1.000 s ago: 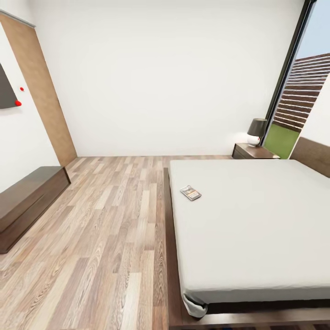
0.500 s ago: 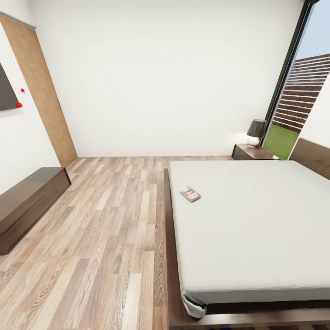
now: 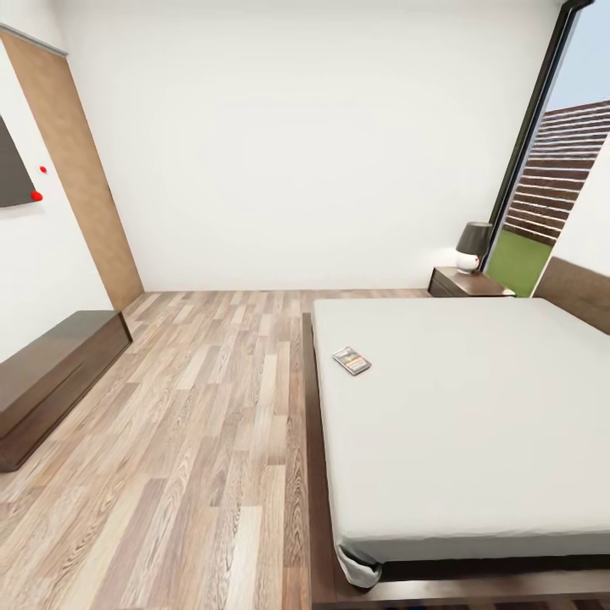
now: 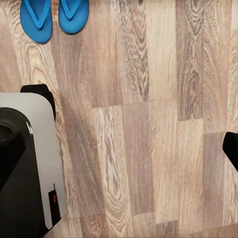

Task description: In the bedroom, move the book from the bed onto either nightstand, and place the two sandals side by side next to the bed.

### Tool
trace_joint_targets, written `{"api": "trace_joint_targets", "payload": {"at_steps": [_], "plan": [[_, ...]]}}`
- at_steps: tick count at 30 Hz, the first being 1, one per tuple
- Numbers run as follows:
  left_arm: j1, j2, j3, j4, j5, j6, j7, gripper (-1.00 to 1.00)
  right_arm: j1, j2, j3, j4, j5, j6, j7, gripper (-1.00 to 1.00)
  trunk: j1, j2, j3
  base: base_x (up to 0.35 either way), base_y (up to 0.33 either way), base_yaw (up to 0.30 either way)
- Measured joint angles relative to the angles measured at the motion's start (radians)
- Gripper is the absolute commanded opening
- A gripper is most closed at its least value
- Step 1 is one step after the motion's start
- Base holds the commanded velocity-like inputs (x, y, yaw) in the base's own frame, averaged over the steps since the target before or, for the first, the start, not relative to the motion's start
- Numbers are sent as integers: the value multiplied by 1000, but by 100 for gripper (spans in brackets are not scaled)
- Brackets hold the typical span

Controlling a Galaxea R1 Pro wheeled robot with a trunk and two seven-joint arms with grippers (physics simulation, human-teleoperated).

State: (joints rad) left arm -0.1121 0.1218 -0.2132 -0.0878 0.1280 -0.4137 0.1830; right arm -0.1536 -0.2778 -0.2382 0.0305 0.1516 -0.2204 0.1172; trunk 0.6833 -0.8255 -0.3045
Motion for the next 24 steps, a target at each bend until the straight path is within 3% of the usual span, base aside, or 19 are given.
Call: {"api": "trace_joint_targets", "payload": {"at_steps": [24], "plan": [[-1, -12, 0, -2, 0, 1, -1, 100, 0, 0, 0, 0, 0, 0, 0, 100, -92, 168, 75, 0, 0, 9]]}}
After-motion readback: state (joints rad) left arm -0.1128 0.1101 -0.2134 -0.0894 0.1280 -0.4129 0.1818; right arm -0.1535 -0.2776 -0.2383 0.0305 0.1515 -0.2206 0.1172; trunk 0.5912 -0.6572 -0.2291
